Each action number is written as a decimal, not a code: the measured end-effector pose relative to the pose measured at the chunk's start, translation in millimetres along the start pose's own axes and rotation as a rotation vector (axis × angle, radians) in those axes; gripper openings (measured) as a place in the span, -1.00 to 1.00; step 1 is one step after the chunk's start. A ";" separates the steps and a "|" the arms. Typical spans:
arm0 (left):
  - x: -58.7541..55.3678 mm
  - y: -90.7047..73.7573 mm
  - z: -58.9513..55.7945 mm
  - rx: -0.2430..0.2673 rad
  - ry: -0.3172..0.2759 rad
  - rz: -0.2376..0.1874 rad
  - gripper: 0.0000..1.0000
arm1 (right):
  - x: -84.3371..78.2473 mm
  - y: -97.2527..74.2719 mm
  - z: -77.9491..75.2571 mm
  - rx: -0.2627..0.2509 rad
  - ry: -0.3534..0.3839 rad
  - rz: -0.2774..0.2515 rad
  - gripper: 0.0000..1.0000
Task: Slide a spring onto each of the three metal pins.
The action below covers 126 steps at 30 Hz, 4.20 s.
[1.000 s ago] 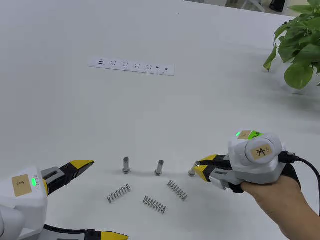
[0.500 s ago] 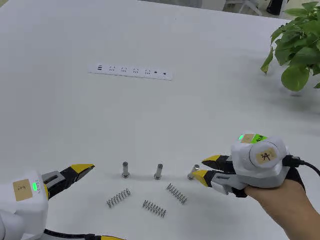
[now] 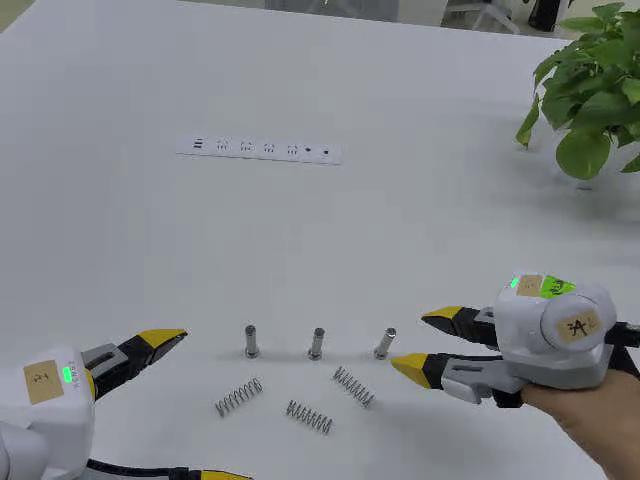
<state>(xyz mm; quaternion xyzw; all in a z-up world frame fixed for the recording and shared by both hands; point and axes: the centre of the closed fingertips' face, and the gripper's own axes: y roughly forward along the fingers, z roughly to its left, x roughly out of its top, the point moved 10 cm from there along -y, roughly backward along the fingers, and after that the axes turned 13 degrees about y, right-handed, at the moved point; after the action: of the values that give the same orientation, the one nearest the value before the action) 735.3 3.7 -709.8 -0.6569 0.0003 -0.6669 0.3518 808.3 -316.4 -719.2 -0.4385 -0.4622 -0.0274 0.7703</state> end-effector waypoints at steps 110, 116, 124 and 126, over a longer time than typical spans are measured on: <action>-45.5 54.8 13.1 -0.098 -0.025 0.453 -0.80 | -54.3 -49.3 -0.2 0.128 -0.012 -0.033 0.66; -37.5 44.0 7.3 -0.074 -0.062 0.397 -0.80 | -46.5 -49.8 5.7 0.135 -0.021 -0.046 0.65; -36.0 29.1 6.2 -0.040 -0.101 0.338 -0.80 | -36.1 -47.0 15.6 0.147 -0.038 -0.060 0.62; -32.5 26.6 5.5 -0.031 -0.110 0.317 -0.80 | -33.1 -46.9 18.4 0.153 -0.043 -0.063 0.61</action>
<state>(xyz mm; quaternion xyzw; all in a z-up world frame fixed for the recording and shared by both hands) 749.1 1.5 -749.8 -0.6892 0.0950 -0.5660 0.4422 755.8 -344.4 -709.6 -0.3640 -0.4931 -0.0069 0.7901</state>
